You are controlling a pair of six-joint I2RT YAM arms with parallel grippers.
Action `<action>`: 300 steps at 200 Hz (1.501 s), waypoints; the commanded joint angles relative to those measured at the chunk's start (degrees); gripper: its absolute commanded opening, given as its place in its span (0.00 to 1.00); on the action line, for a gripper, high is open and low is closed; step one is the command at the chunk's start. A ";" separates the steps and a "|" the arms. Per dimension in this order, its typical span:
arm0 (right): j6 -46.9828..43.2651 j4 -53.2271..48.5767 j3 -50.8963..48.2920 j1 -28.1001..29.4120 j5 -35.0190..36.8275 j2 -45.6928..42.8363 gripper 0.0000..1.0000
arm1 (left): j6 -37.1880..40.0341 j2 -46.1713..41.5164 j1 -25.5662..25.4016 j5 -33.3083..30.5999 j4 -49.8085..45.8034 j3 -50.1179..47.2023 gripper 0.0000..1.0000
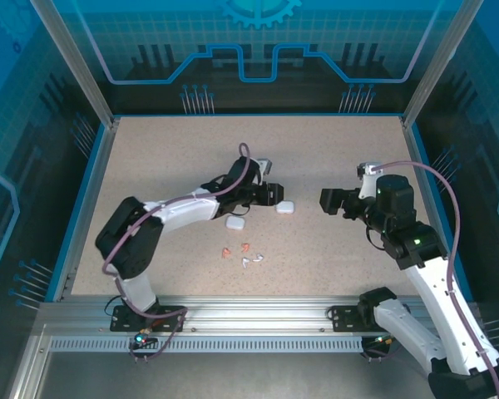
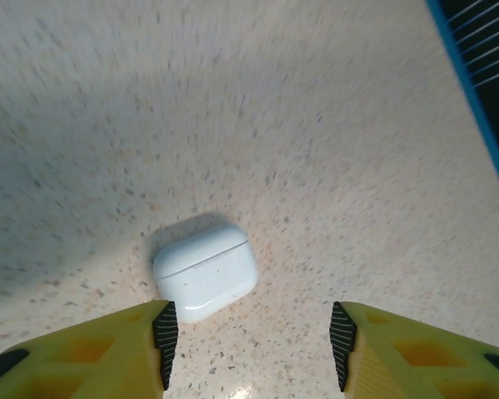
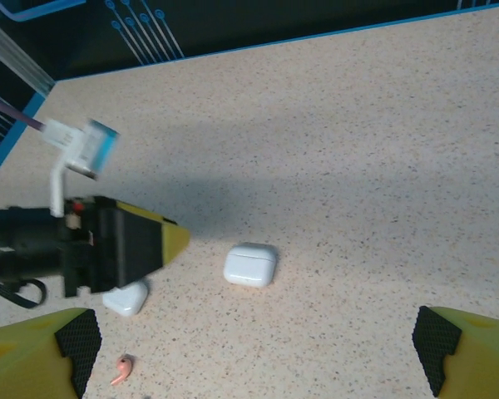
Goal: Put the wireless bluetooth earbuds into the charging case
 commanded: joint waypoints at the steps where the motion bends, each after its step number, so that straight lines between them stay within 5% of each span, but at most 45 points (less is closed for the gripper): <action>1: -1.63 3.29 -1.20 -0.85 -4.07 0.33 1.00 | 3.80 -7.13 1.27 -3.94 -1.35 -3.53 0.55; 56: -14.92 2.19 1.82 2.99 -10.79 7.60 1.00 | 7.29 -27.24 5.91 -11.21 0.36 -15.94 0.71; 132: -30.61 -9.89 19.53 23.47 6.11 36.03 0.95 | 7.55 -48.39 18.50 -14.34 -7.79 -28.94 0.98; 236: -45.53 -14.83 38.74 36.23 15.23 68.25 0.86 | 9.93 -64.06 32.56 -18.80 -21.36 -30.82 0.99; 300: -47.25 -18.57 48.14 36.90 14.19 78.93 0.85 | 9.87 -65.10 33.52 -18.85 -20.88 -31.18 0.99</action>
